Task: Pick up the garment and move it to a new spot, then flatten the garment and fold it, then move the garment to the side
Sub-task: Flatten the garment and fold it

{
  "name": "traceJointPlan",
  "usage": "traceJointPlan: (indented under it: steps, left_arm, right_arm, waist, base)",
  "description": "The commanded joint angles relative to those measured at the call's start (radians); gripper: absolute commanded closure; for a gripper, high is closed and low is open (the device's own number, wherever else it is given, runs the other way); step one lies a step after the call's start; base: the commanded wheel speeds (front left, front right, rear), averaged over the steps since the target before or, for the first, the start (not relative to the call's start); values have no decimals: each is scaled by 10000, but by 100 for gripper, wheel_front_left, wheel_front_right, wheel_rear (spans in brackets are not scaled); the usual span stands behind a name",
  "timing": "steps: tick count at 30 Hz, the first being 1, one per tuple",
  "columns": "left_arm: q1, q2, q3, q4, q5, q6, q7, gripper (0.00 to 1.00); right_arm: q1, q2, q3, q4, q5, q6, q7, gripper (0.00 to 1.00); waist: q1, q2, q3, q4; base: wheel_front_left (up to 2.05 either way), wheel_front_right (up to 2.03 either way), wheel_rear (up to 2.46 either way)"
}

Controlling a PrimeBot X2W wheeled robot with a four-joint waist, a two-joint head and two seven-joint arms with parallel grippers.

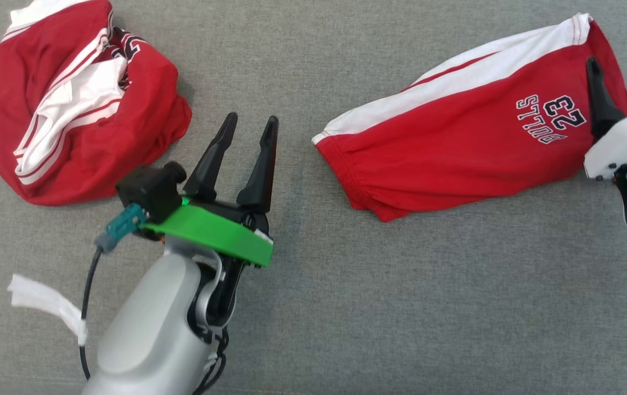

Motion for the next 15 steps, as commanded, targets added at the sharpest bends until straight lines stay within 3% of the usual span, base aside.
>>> traceJointPlan:
  steps: [1, 6, 15]
  left_arm:
    - [547, -98, 356, -367, 663, 184, -1, 0]
    - [2226, -467, 1211, -1866, 3247, 831, 1, 0]
    - [3709, -871, 1346, -3068, 5171, 1166, -2, 0]
  right_arm:
    - [292, -276, 238, -198, -113, -8, -194, 0]
    - [843, -892, 297, 274, -218, -7, -376, 0]
    - [436, -1800, 110, 1884, -30, -7, -290, 0]
  waist:
    - [0, 0, -222, -188]
    - [0, 0, -310, 92]
    - [0, 0, -240, 1236]
  base:
    - [0, 0, 0]
    - [0, 0, 0]
    - [0, 0, 0]
